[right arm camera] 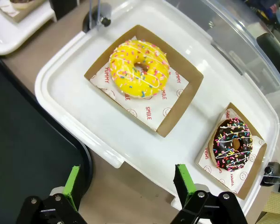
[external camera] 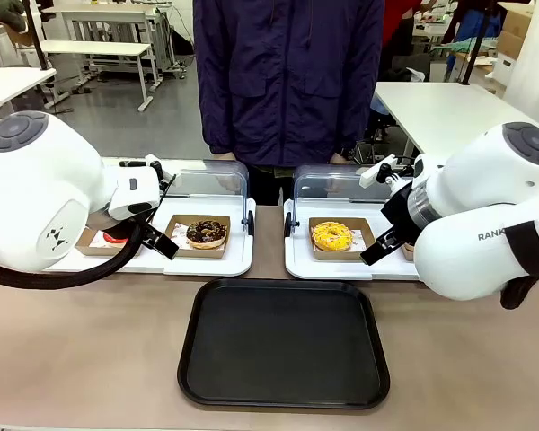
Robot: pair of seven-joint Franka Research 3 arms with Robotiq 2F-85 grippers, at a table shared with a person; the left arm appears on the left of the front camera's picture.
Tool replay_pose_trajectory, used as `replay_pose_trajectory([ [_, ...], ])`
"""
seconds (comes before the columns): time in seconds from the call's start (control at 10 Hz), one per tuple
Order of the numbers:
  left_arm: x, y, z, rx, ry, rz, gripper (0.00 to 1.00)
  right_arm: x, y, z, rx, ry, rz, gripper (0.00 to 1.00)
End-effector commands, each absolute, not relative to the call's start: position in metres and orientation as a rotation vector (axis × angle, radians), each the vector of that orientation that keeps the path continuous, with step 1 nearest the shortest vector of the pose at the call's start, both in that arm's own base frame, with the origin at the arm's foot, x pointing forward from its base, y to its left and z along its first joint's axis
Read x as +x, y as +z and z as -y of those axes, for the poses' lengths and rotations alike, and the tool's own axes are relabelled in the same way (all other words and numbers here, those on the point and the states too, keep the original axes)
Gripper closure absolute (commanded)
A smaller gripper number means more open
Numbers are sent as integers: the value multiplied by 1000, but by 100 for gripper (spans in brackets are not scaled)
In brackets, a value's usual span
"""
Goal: Move the second donut from the left to the tray.
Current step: Pick up the Paper togo box containing the Donut indicated by the person and place it on the Handle tray.
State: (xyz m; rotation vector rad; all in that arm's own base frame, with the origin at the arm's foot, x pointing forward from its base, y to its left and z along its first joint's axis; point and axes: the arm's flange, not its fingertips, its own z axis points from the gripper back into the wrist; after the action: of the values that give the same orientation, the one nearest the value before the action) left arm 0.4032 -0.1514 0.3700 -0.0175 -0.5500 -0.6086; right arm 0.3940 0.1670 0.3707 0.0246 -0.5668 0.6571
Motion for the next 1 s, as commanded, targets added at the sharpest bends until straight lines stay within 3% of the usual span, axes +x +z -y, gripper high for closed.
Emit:
replay_pose_trajectory([
  [0.0, 403, 370, 151, -18, -609, 550, 0, 394, 371, -167, 25, 656, 567, 0],
  [0.4, 403, 370, 151, -18, -609, 550, 0, 394, 371, -167, 25, 657, 567, 0],
  [0.7, 413, 472, 127, -155, -638, 575, 0, 403, 492, -117, 157, 676, 645, 0],
  [0.9, 417, 521, 85, -274, -741, 527, 0, 393, 537, -40, 289, 701, 697, 0],
])
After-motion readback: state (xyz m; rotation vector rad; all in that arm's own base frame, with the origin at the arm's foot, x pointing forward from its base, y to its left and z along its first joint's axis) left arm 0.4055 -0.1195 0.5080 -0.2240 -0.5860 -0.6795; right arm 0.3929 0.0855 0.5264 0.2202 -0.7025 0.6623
